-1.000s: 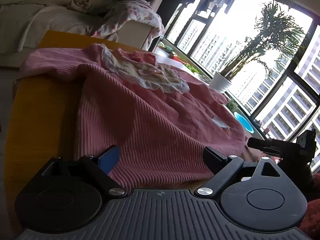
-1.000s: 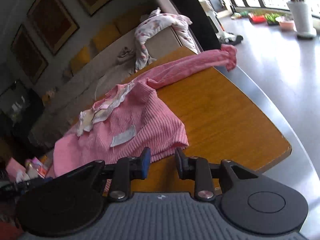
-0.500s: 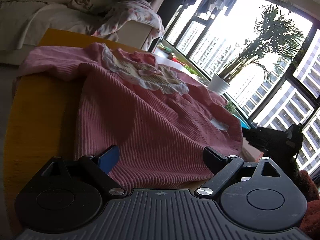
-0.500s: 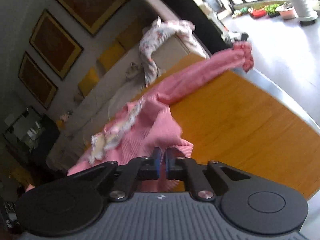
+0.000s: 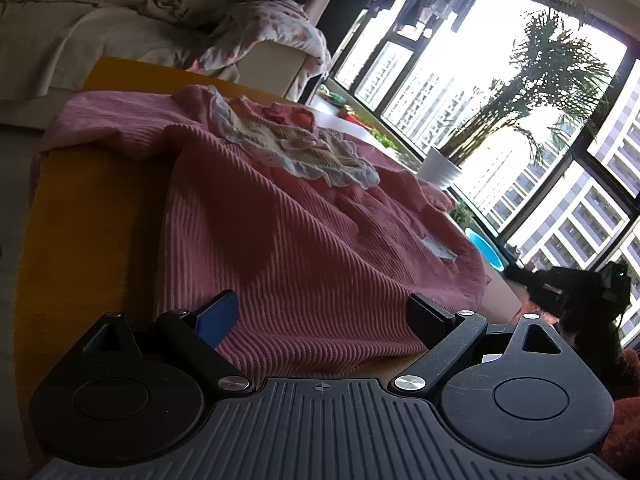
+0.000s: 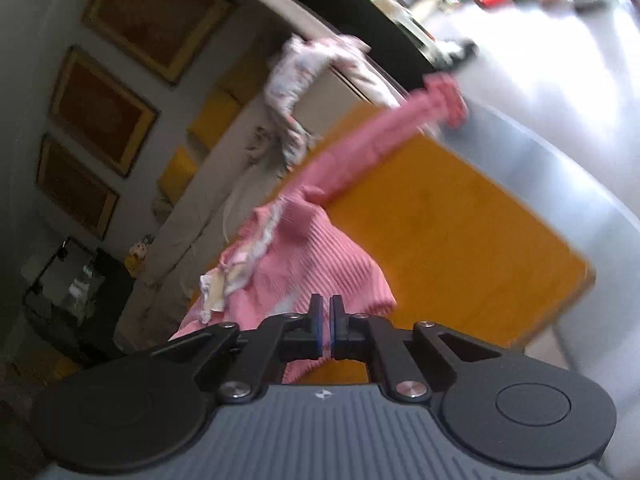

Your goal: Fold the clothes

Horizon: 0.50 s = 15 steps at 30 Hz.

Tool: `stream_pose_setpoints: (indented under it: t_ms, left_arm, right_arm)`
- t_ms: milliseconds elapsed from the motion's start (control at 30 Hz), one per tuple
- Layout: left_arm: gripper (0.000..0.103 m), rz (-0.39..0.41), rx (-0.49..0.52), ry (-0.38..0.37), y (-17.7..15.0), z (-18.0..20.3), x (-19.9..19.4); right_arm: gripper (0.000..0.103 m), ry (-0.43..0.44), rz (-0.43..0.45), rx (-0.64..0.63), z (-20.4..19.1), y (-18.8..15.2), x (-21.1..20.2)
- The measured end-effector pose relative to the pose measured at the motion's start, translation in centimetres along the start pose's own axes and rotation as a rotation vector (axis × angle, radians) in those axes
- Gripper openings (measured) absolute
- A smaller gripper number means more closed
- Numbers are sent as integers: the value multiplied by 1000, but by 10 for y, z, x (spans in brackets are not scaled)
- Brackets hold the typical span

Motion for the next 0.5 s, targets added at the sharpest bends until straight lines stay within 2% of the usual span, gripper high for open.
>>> stream_pose_setpoints:
  t_ms: [67,233,367,500]
  left_arm:
    - [95,0,0,2,0,1,1]
    - [95,3,-5,-2,0,0,0]
    - [97,2,-3,-8,0,0,1]
    - [98,0,-1,-12,-1,1,1]
  right_arm:
    - [4,-2,-18,59,6,-4,9]
    - [4,-66,-44,88,3,-9,18]
    - [13,-104,-26,111,2,-10,13]
    - [13,-105,-7,147,6,-9,14]
Point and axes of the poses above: each gripper's, at about its wrist camera, not at the fingertips, and x roughly the way its jaws point, z to its right, y to its top, the point moved 1 cm from there along x, roughly the way its jaws point, and after that the axes turned 13 degrees about -x, right-handed, at the moved point
